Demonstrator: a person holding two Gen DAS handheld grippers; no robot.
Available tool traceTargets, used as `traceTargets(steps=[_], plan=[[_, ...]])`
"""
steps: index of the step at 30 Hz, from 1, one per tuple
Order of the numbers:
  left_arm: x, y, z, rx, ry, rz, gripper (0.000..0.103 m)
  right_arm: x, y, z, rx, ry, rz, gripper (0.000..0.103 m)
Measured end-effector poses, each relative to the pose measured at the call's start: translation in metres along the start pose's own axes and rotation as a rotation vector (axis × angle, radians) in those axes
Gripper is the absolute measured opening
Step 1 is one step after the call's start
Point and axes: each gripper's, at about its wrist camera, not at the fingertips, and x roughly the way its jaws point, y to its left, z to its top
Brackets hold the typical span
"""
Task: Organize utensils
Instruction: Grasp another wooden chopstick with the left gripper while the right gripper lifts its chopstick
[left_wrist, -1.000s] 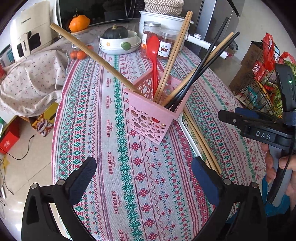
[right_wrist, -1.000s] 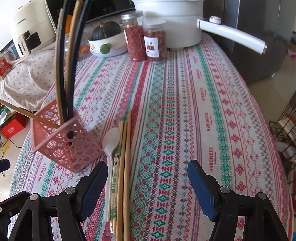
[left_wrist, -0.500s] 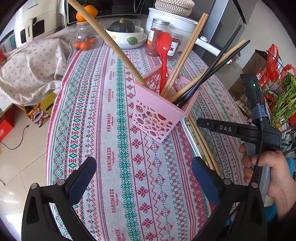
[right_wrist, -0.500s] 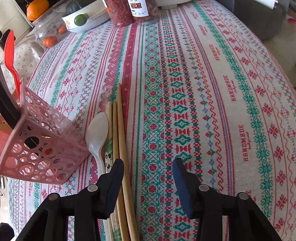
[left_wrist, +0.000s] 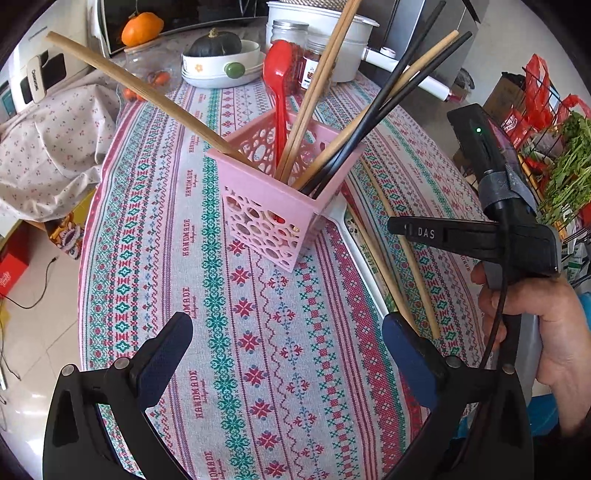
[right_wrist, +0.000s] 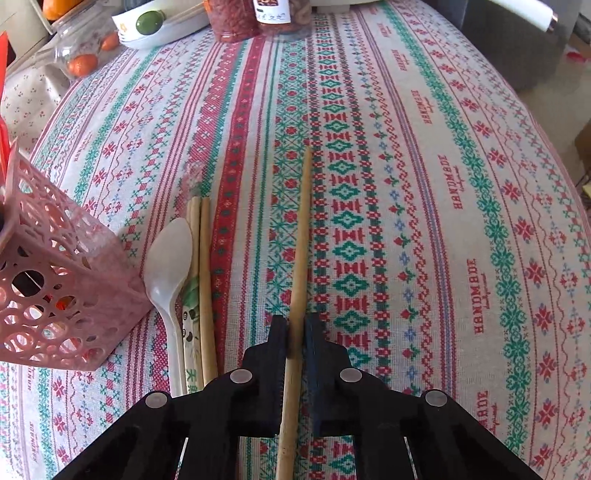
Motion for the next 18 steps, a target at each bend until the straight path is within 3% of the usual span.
traceTargets(steps=[4,9,14,17,18], plan=[[0.006,-0.012,0.001,-0.041,0.027,0.008,0.103,-0.007,-0.019,-0.004,0.042,0.028,0.002,0.006],[0.015,-0.038,0.007,-0.048,0.025,-0.057,0.098,-0.026,-0.042,-0.014,0.059,0.012,0.014,0.006],[0.031,-0.072,0.016,-0.049,0.019,-0.104,0.062,-0.047,-0.065,-0.021,0.083,-0.016,0.036,0.006],[0.047,-0.086,0.024,-0.055,0.008,-0.088,0.036,-0.055,-0.079,-0.025,0.098,-0.025,0.051,0.006],[0.052,-0.089,0.027,-0.059,0.008,-0.078,0.034,-0.057,-0.083,-0.026,0.103,-0.027,0.056,0.006]])
